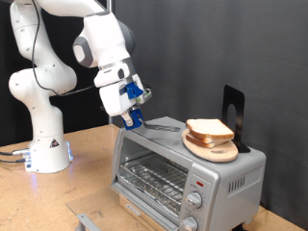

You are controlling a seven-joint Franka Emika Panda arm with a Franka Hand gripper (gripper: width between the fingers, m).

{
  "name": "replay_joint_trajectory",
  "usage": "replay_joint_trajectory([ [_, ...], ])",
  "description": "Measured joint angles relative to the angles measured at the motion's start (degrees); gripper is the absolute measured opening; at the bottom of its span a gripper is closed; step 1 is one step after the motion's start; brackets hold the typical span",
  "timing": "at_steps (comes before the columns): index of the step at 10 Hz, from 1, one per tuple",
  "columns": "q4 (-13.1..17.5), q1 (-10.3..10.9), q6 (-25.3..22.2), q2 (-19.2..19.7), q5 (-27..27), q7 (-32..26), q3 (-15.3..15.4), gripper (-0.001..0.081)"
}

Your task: Make a piece of toast with the oven

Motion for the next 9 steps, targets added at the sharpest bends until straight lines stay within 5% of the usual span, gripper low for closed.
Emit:
replay_joint_trajectory([
  [9,1.7,0.0,1.6,2.0,0.9,1.0,0.9,0.0447],
])
